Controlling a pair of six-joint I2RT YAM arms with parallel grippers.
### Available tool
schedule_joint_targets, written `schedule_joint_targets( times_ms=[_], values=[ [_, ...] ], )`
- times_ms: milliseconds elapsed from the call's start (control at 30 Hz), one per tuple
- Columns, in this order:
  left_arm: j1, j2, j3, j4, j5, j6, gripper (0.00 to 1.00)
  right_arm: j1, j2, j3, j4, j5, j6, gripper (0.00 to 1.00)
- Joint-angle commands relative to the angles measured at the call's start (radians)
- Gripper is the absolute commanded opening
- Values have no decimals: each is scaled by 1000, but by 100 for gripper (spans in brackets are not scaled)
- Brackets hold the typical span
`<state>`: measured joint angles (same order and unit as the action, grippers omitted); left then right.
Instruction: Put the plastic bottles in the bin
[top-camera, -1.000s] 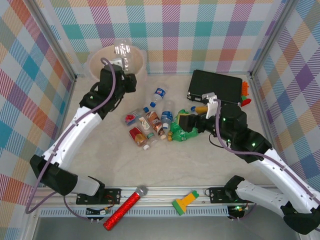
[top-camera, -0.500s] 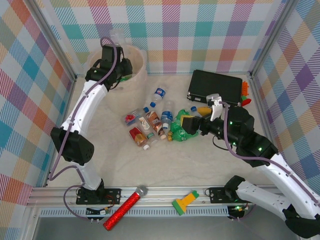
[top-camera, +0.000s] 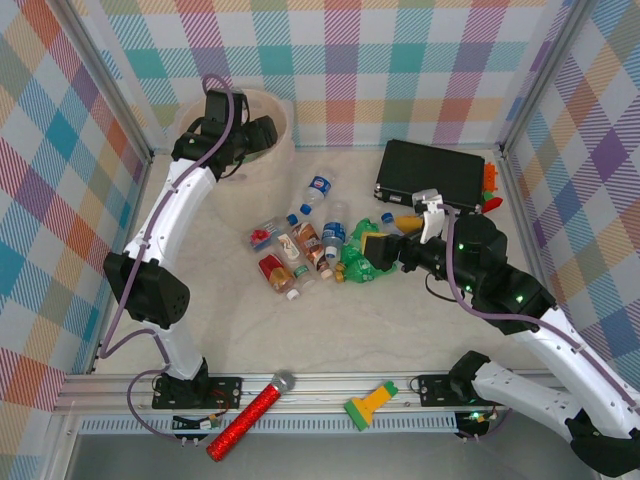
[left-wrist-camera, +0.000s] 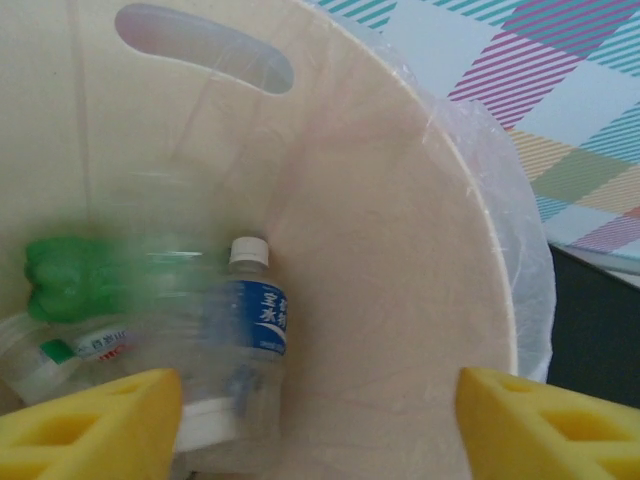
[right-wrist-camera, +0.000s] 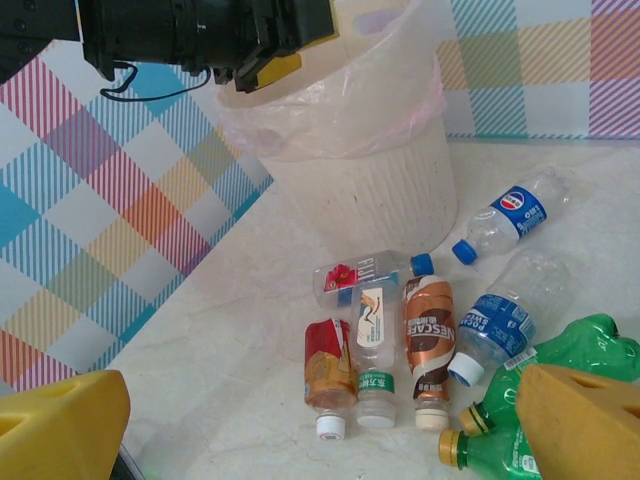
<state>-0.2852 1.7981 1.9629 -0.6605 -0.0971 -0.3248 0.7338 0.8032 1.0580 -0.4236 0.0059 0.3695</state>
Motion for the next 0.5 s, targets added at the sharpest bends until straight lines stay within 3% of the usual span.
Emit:
schedule_joint_targets(
  times_ms=[0,300,467],
  values=[
    [11,-51,33,-9,14,-1,75,-1,-13,-4,16,-9,12,99],
    [10,-78,16,-1,29,-13,100,-1,-20,-3,10,-1,19,99],
    [1,-110,-11,7,46,-29,100,-1,-12,-7,-2,27,30,99]
  ],
)
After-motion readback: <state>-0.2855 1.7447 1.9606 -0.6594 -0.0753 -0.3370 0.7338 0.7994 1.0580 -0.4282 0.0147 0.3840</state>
